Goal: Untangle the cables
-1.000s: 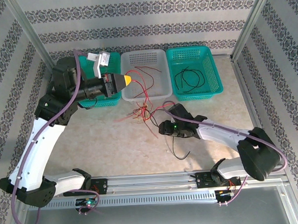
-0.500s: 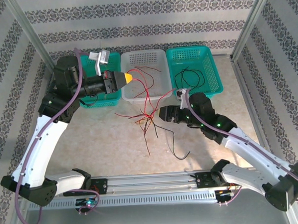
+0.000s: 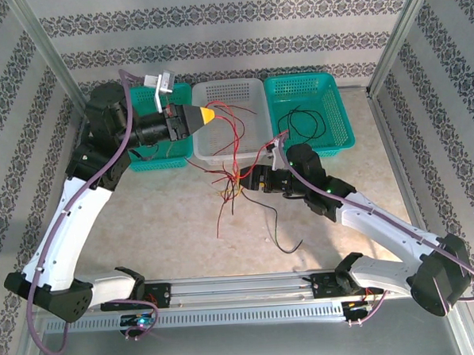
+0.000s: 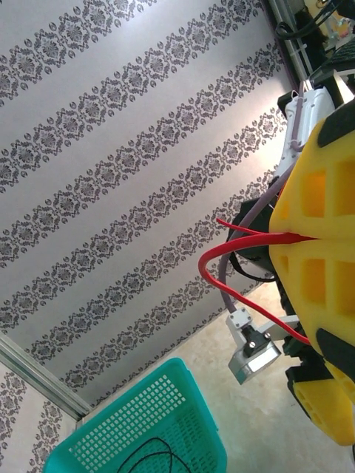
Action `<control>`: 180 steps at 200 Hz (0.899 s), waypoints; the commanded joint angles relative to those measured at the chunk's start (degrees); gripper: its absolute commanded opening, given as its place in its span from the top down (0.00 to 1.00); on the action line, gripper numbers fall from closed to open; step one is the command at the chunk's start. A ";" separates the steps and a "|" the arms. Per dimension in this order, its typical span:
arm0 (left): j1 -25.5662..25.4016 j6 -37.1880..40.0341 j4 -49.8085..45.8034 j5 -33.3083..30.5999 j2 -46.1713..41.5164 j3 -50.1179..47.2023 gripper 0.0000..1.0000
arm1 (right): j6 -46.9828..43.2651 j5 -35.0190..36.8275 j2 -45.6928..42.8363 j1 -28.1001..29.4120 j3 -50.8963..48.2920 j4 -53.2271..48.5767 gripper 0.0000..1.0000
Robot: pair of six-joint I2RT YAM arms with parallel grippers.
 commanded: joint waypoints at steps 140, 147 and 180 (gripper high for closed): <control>0.68 -7.04 10.59 0.81 0.85 2.30 1.00 | -10.97 38.60 -6.82 12.77 -2.10 4.72 0.30; 0.65 -7.25 10.72 0.73 0.92 2.45 1.00 | -10.43 41.64 -6.24 12.65 -1.82 4.90 0.30; 0.70 -8.94 11.81 1.15 1.31 3.39 1.00 | -10.21 43.15 -1.24 10.68 0.54 6.87 0.37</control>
